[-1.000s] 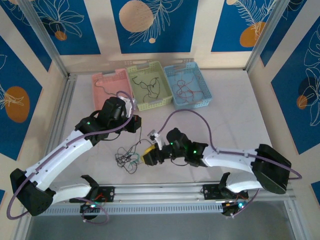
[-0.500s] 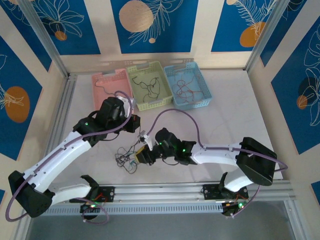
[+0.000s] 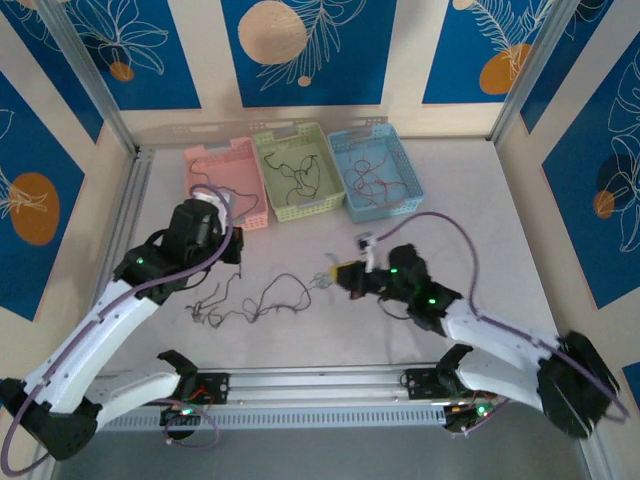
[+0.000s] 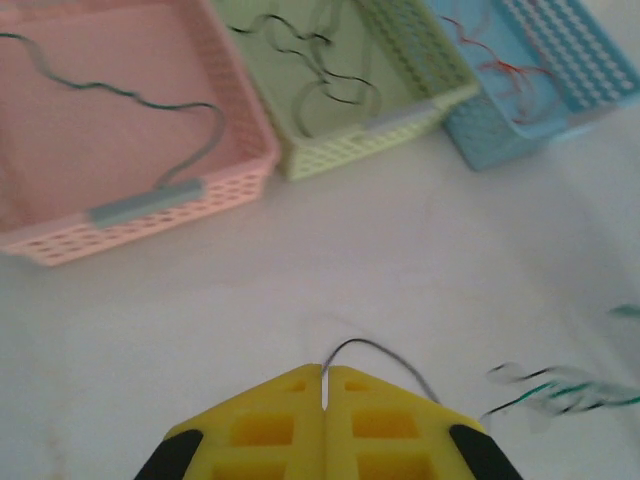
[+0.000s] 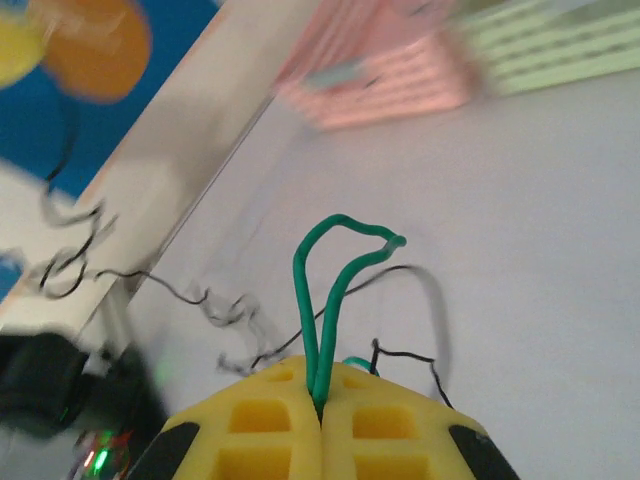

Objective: Untangle the cables

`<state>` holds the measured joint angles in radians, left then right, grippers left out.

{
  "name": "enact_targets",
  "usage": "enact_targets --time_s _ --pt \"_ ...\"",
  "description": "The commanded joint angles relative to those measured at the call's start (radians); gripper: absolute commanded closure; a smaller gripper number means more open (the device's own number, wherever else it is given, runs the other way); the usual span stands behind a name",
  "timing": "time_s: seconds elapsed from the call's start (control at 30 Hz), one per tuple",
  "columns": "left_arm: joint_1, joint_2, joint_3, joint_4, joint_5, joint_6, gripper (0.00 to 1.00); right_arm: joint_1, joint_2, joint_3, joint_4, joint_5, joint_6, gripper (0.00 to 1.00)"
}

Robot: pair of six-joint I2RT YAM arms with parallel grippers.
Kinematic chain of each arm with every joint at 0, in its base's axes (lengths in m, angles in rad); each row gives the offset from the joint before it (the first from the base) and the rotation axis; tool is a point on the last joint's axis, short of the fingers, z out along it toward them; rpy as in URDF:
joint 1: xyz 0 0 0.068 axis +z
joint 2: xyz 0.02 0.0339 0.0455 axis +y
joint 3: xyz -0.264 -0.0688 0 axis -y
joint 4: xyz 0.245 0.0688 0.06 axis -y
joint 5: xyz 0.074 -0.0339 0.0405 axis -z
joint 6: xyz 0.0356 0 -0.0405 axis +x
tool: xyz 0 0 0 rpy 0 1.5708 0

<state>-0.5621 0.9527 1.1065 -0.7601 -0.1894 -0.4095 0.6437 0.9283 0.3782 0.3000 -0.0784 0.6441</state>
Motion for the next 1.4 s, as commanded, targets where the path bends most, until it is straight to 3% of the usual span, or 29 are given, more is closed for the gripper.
enact_targets --time_s 0.0,0.13,0.4,0.63,0.8,0.9,1.0,1.23,1.37 --pt "0.051 -0.067 0.031 -0.098 -0.099 0.047 1.0 -0.165 -0.168 -0.104 -0.054 -0.022 0.152 1.0" --pt "0.078 -0.087 -0.006 -0.063 -0.019 0.048 1.0 -0.267 -0.236 -0.158 -0.032 -0.094 0.214 1.0" --pt "0.076 0.026 -0.134 0.186 0.367 -0.021 0.99 -0.269 -0.173 -0.083 -0.056 -0.141 0.192 1.0" --pt "0.042 0.223 -0.138 0.353 0.481 -0.057 0.93 -0.275 -0.141 -0.039 -0.055 -0.133 0.186 1.0" --pt "0.002 0.353 -0.092 0.406 0.515 -0.049 0.75 -0.307 -0.1 -0.003 -0.053 -0.145 0.184 1.0" --pt "-0.028 0.41 -0.08 0.416 0.523 -0.028 0.47 -0.336 -0.083 0.012 -0.049 -0.164 0.184 1.0" --pt "-0.058 0.429 -0.092 0.438 0.538 -0.014 0.34 -0.367 -0.072 0.019 -0.04 -0.19 0.198 1.0" --pt "-0.132 0.438 -0.095 0.518 0.641 0.05 0.22 -0.391 -0.067 0.053 -0.061 -0.244 0.257 1.0" --pt "-0.197 0.488 -0.068 0.533 0.624 0.108 0.19 -0.393 -0.06 0.083 -0.084 -0.263 0.303 1.0"
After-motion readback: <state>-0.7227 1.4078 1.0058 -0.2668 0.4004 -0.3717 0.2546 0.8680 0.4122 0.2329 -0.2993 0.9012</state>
